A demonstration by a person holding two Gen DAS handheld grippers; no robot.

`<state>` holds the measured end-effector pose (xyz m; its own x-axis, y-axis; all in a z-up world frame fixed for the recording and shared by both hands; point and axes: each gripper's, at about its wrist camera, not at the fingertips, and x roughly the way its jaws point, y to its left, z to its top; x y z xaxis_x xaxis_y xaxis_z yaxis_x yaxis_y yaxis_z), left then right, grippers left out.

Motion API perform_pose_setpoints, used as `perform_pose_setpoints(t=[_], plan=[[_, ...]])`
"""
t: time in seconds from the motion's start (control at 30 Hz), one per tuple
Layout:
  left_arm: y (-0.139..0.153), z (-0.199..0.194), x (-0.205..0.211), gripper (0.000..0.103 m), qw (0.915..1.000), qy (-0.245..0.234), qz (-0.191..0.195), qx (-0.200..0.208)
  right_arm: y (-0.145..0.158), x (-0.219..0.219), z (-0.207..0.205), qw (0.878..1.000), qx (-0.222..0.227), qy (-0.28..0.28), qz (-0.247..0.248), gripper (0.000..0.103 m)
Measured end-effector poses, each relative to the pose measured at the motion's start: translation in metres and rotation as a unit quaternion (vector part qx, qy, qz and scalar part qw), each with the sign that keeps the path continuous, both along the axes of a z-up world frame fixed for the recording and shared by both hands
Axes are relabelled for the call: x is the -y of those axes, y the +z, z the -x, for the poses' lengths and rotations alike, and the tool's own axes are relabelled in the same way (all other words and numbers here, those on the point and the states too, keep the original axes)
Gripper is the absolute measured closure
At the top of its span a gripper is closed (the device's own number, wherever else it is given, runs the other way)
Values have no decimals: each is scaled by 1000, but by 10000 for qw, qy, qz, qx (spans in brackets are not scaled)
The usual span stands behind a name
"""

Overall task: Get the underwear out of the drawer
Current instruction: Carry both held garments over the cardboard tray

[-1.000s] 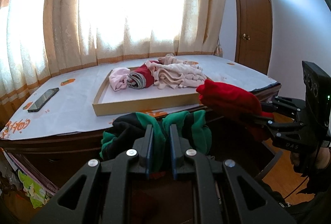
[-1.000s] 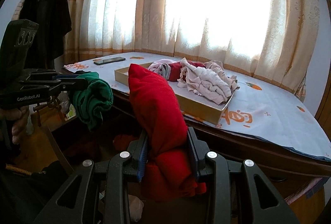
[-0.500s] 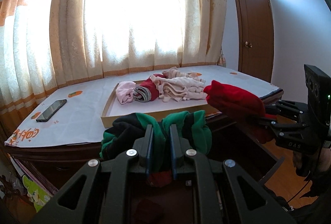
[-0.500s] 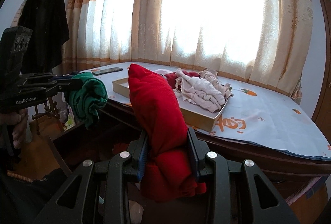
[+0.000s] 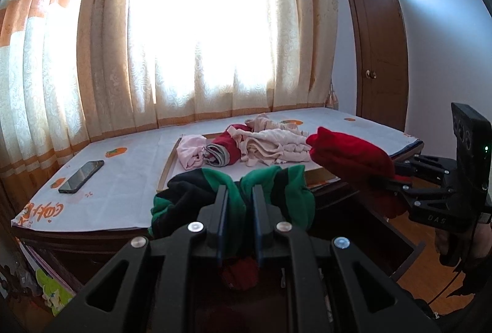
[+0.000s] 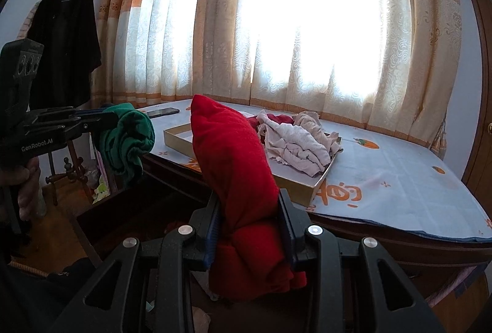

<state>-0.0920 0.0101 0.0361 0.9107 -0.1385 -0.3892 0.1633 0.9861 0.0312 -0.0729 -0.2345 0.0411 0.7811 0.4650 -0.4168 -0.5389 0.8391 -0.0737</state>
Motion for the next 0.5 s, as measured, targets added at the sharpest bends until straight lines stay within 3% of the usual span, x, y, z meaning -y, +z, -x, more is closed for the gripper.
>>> perform_pose_setpoints(t=[0.5], plan=[[0,-32,-2,91,10000,5,48,-74,1,-7,-34,10000,-92,7,0,66]])
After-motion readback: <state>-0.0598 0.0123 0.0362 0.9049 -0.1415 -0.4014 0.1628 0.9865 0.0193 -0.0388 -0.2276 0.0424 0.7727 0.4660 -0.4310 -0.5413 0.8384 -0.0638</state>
